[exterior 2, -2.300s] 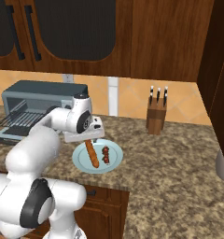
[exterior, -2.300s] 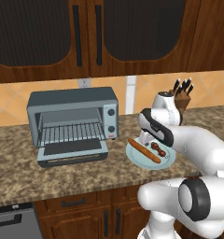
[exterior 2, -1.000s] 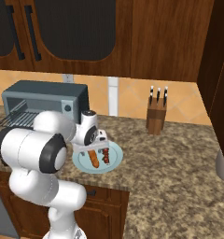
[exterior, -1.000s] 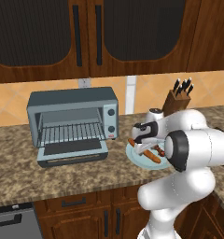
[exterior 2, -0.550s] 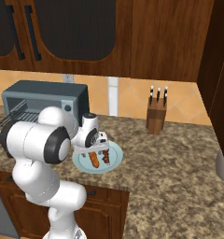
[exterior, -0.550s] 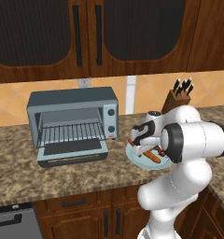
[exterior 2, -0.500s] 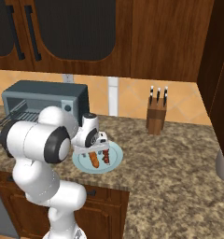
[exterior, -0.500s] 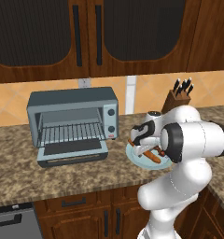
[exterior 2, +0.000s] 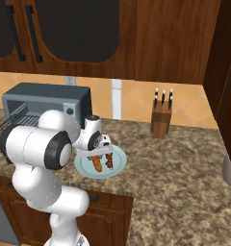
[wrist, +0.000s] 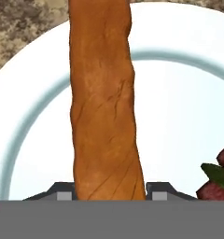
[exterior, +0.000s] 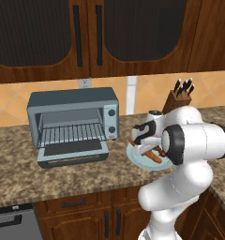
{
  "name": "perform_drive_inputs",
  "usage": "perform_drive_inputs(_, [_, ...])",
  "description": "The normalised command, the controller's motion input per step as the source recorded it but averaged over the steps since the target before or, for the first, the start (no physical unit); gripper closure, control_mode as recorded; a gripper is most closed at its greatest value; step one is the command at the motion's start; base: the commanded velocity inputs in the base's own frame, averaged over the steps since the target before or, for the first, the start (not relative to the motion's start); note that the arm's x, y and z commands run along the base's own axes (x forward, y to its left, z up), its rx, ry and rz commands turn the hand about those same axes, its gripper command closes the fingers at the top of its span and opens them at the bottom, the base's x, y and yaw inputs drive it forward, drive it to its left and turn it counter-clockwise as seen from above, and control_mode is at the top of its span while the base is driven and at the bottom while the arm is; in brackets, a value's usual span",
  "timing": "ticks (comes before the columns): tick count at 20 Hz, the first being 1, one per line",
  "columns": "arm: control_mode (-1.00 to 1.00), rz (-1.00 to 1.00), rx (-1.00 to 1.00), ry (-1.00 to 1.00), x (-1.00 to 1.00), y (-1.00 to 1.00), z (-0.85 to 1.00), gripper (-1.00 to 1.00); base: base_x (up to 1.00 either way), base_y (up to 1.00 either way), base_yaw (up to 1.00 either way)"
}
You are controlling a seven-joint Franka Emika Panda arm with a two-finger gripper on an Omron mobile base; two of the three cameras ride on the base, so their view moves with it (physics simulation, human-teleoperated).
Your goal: Pick up the kebab skewer and baguette bread, and place them inside the toaster oven. Close the toaster oven door and start by setting the timer.
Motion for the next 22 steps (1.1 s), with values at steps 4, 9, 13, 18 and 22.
perform_drive_inputs(4, [-1.00,0.04,0.00,0.00,-0.16,-0.08,0.73,1.00,0.00,0.00,0.00])
perform_drive_inputs(9, [-1.00,0.00,-0.02,0.00,-0.47,0.04,0.95,1.00,0.00,0.00,0.00])
perform_drive_inputs(13, [-1.00,0.00,-0.04,0.00,-0.61,0.22,0.89,1.00,0.00,0.00,0.00])
perform_drive_inputs(18, [-1.00,0.08,-0.05,0.00,-0.34,0.48,0.71,1.00,0.00,0.00,0.00])
perform_drive_inputs(22, [-1.00,0.36,-0.07,0.00,-0.36,0.61,0.34,1.00,0.00,0.00,0.00])
